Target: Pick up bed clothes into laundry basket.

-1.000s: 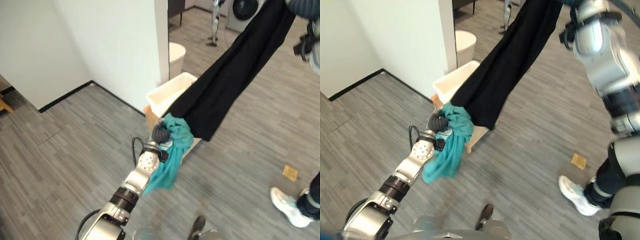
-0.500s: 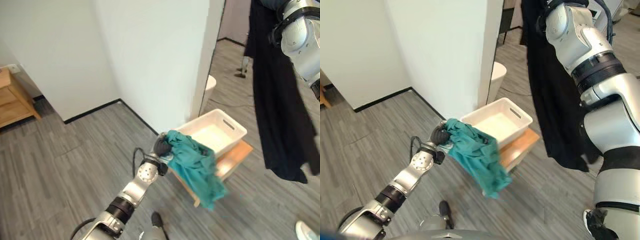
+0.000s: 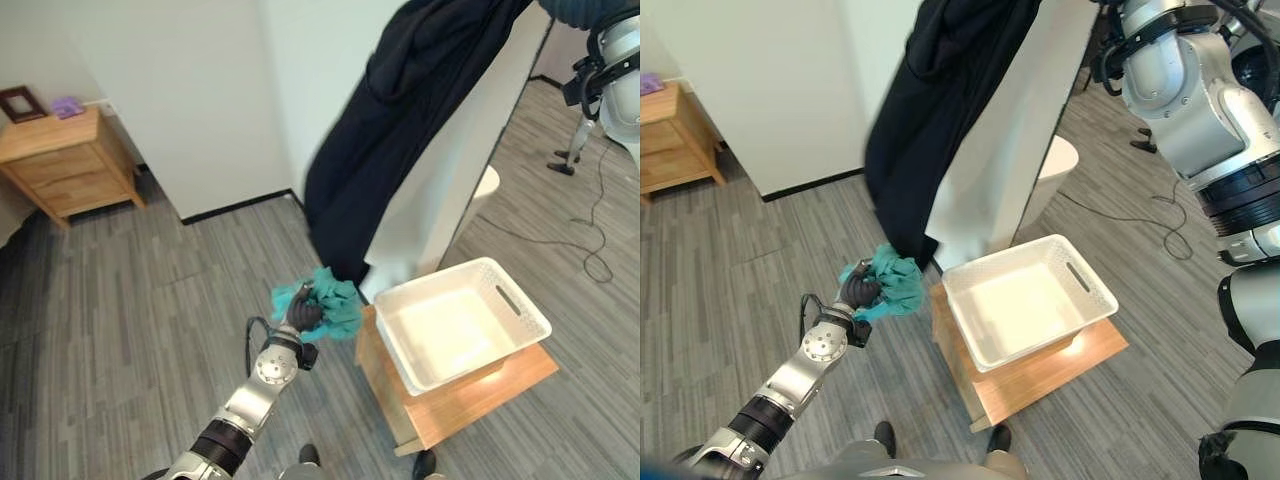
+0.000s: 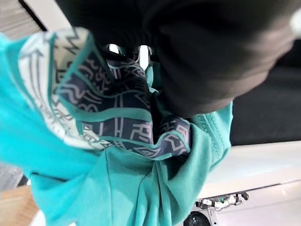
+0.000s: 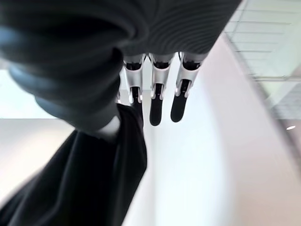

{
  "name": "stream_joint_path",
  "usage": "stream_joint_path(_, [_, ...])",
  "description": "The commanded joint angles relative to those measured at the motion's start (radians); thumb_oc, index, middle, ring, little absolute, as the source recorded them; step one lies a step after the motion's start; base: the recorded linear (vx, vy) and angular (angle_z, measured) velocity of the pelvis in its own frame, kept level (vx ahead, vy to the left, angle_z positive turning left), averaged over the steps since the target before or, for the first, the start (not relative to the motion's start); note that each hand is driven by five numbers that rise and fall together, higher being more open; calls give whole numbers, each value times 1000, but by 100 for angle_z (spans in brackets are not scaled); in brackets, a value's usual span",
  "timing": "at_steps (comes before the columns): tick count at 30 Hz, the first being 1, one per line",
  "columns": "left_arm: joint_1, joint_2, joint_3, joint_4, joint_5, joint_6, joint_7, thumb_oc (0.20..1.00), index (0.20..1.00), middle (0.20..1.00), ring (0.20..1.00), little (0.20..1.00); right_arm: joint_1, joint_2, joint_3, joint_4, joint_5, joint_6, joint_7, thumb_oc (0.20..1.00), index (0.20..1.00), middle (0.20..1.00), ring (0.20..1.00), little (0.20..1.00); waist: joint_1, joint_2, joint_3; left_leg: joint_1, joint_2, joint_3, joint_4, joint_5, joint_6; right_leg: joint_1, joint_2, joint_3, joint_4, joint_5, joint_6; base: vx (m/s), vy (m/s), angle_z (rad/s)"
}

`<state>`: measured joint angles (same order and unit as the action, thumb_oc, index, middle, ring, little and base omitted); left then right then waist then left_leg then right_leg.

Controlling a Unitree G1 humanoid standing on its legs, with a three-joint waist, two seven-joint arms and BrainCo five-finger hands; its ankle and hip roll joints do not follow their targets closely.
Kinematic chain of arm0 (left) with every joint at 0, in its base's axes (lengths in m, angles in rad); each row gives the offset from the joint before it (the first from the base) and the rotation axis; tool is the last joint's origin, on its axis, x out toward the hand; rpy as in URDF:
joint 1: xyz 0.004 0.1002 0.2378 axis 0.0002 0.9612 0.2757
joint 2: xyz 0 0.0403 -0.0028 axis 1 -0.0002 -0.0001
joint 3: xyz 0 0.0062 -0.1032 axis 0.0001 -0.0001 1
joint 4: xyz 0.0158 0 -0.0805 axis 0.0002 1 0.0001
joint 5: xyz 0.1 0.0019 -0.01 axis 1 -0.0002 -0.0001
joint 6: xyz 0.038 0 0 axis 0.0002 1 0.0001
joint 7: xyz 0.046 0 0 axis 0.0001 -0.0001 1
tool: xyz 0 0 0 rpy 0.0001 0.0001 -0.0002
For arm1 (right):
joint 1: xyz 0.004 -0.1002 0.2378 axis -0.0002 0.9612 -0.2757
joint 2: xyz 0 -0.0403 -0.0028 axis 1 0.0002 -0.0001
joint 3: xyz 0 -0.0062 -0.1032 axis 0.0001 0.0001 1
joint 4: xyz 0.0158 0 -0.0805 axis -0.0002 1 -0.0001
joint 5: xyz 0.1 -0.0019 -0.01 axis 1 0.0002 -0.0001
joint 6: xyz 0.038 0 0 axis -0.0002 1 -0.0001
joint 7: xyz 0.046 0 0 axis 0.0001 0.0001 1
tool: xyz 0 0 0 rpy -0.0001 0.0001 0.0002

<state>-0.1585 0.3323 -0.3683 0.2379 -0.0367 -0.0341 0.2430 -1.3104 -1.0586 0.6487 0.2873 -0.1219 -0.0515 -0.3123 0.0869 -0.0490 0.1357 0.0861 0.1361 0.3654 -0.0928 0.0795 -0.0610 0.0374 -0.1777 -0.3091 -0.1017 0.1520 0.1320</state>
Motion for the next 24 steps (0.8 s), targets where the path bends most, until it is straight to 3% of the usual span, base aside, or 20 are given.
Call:
stream_joint_path(1, [-65,-27,-37,-84,-10,-73,-10,200,200,200,200,200,-113,-54,-28,54,-20,10,-4,200,200,200,200,200,39,2,-53,-64,80,-16,6,-11,-61,109,-75,-67,14,-121,104,2,-52,-3])
stream_joint_path(15, [-75,-50,-64,-21,-29,-67,4,200,200,200,200,200,-345,56,77,247,-5,22,-48,200,200,200,200,200,52,4,-78,-71,97,-35,6,8,-81,138,-56,-99,14,-148,96,6,-14,7])
stream_joint_path(24, [-79,-59,-67,18,-39,-66,13,200,200,200,200,200,-455,40,123,325,58,11,-82,200,200,200,200,200,49,6,-92,-65,98,-37,6,6,-89,150,-58,-108,14,-151,99,0,0,0])
